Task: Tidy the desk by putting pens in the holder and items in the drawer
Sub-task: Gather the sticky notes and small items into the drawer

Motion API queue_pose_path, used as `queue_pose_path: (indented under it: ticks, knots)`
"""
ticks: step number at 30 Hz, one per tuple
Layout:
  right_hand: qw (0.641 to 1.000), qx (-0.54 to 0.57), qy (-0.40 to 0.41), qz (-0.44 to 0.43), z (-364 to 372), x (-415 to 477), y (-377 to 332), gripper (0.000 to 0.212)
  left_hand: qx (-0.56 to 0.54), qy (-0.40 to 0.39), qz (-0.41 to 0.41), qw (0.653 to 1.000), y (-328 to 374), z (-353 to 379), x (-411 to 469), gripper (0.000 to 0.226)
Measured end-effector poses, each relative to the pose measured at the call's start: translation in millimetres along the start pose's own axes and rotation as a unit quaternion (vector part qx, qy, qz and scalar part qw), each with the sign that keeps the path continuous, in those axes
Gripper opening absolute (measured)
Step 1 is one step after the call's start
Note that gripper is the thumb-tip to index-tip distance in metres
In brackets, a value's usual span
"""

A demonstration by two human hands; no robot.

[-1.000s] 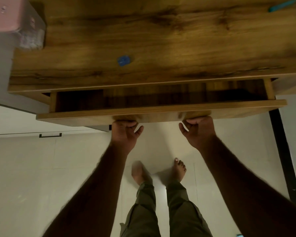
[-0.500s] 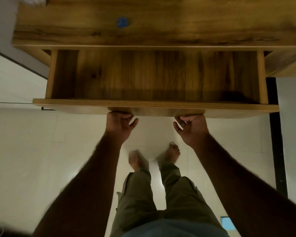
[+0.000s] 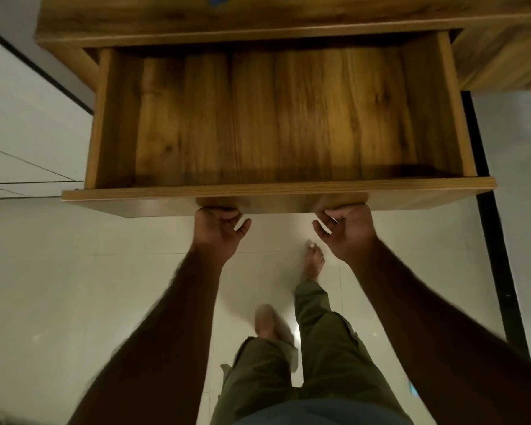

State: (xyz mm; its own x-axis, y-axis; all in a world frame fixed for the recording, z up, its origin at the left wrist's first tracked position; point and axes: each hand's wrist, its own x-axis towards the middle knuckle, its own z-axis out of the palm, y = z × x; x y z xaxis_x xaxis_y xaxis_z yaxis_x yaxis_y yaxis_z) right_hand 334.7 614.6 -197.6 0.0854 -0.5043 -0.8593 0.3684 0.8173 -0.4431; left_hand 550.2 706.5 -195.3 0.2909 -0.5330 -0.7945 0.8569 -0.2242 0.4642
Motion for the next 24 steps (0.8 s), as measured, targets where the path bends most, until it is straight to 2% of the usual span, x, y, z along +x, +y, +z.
queue_pose_path:
  ticks: [5,8,15,24]
  knots:
    - [1.000,-0.018,0.008,-0.002,-13.8,-13.1,22.8,0.060,0.012,-0.022,0.009,1.000,-16.3,-24.6,-14.3,0.036]
    - [1.000,-0.016,0.011,-0.009,-20.0,-18.6,30.7,0.057,-0.001,-0.016,0.011,1.000,-24.8,-32.0,-18.7,0.040]
    - [0.999,-0.032,0.003,-0.013,-39.3,-24.0,47.6,0.052,-0.005,-0.025,0.018,1.000,-43.2,-48.8,-28.5,0.031]
    - [0.999,-0.045,0.003,-0.012,-42.9,-21.8,49.3,0.046,-0.004,0.001,0.025,1.000,-48.0,-46.0,-26.1,0.025]
